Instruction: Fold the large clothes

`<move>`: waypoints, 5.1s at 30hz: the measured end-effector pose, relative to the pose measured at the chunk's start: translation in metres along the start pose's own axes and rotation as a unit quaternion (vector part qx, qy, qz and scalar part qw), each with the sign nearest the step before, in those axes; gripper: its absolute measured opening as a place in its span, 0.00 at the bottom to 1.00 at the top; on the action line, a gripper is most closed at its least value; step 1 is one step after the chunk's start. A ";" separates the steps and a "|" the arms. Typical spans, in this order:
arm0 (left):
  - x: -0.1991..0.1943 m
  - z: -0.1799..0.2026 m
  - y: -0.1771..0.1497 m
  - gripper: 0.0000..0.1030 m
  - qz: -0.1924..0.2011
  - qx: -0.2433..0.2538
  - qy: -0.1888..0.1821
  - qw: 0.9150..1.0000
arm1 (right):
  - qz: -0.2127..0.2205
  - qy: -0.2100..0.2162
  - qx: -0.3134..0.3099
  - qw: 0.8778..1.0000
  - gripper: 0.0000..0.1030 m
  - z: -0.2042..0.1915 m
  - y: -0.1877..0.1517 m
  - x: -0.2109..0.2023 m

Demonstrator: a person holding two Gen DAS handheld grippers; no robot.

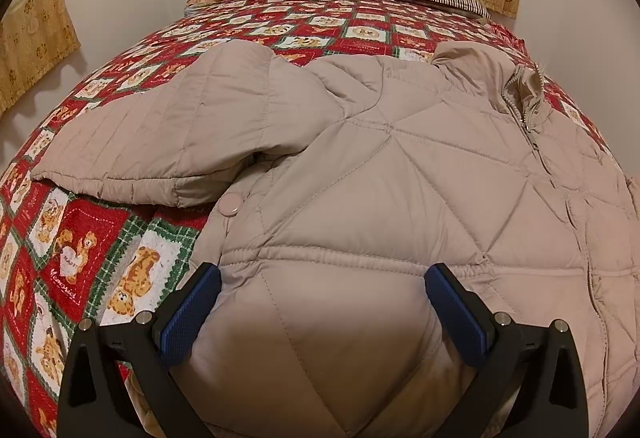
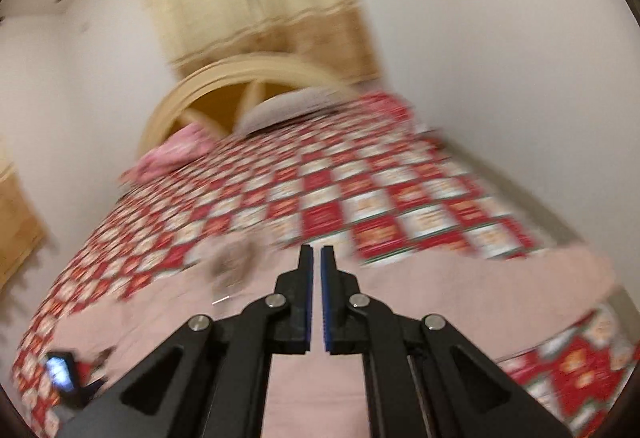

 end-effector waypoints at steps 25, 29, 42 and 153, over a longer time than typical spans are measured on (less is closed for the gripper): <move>-0.001 -0.001 0.000 0.99 0.001 -0.002 -0.004 1.000 | -0.056 0.064 0.009 0.996 0.80 -0.056 -0.063 0.013; -0.001 -0.001 0.000 0.99 0.001 -0.002 -0.004 1.000 | -0.057 0.005 0.055 0.997 0.80 0.000 -0.075 -0.007; -0.001 -0.001 0.000 0.99 0.001 -0.003 -0.004 1.000 | -0.070 -0.040 0.129 0.988 0.80 0.056 -0.100 -0.012; -0.009 -0.008 0.004 0.99 0.017 -0.045 -0.045 0.998 | -0.103 -0.053 -0.018 0.993 0.30 -0.048 -0.056 0.098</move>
Point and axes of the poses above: each gripper's, at about its wrist camera, not at the fingertips, and x roughly the way its jaws point, z to its right, y to its top, the point moved 9 cm from there along x, roughly the way its jaws point, and after that the axes turned 7 degrees about -x, right-handed, at the moved point
